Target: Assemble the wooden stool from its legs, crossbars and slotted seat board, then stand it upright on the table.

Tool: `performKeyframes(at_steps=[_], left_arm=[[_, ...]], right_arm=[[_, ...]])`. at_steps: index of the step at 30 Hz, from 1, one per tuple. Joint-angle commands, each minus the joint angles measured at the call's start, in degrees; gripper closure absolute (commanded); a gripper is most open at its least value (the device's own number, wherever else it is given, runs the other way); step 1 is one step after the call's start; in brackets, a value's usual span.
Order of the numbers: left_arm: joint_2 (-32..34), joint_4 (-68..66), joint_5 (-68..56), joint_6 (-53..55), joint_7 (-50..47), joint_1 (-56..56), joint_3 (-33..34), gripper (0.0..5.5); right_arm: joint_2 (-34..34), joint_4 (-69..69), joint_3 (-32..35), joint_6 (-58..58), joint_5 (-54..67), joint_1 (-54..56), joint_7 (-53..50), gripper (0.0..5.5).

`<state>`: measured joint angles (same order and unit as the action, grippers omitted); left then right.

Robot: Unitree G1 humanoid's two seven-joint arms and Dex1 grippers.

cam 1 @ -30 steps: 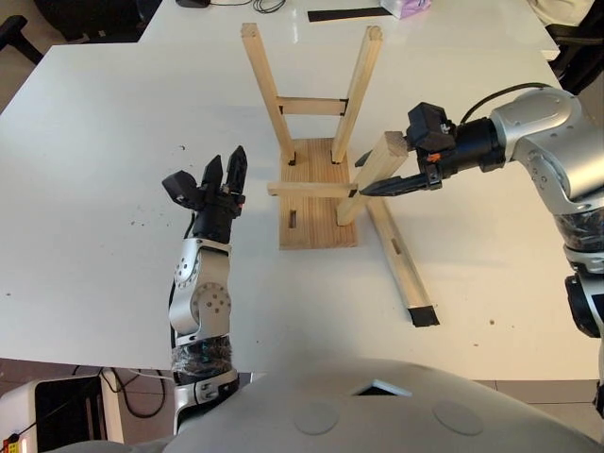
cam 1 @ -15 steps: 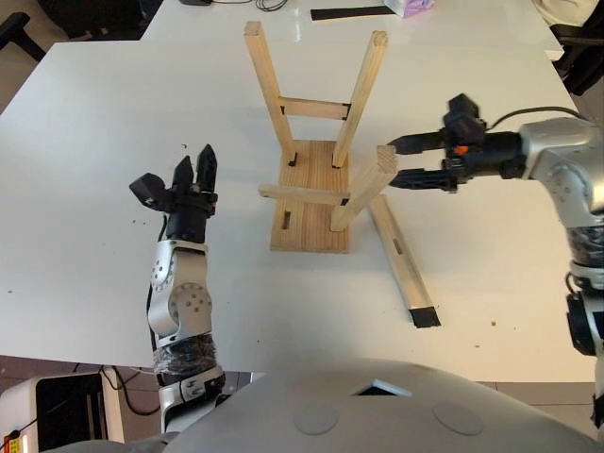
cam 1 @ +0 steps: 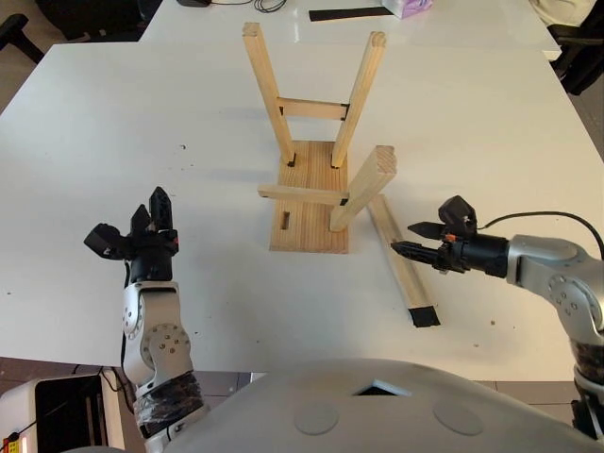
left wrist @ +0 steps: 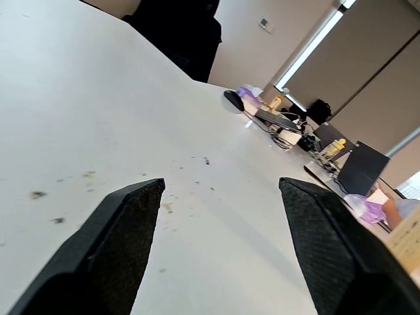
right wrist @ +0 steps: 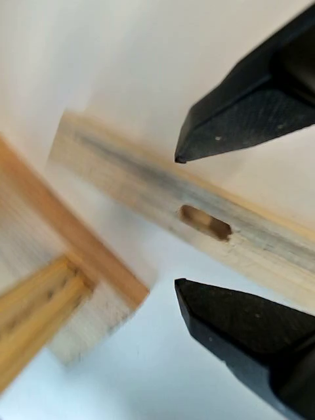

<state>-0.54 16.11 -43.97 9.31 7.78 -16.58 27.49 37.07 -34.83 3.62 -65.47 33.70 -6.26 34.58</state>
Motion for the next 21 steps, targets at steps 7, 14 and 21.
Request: performKeyframes(at_steps=[7,14,21], left_arm=[[-1.7,2.0,0.0,-0.3,-1.7,-2.8,-0.8,2.24],[-2.0,0.1,0.5,-1.1,-1.4,-1.8,-1.1,2.24],[-0.5,-2.7,1.8,-1.1,-1.0,1.0,-1.9,2.24]], right_arm=[[5.2,-6.3,-1.5,0.7,-2.2,-9.5,-2.0,2.24],[8.8,-0.8,-4.9,6.3,-6.5,-12.7,-0.6,2.24],[7.7,8.2,-9.8,19.0,-16.4,-12.7,-3.6,2.24]])
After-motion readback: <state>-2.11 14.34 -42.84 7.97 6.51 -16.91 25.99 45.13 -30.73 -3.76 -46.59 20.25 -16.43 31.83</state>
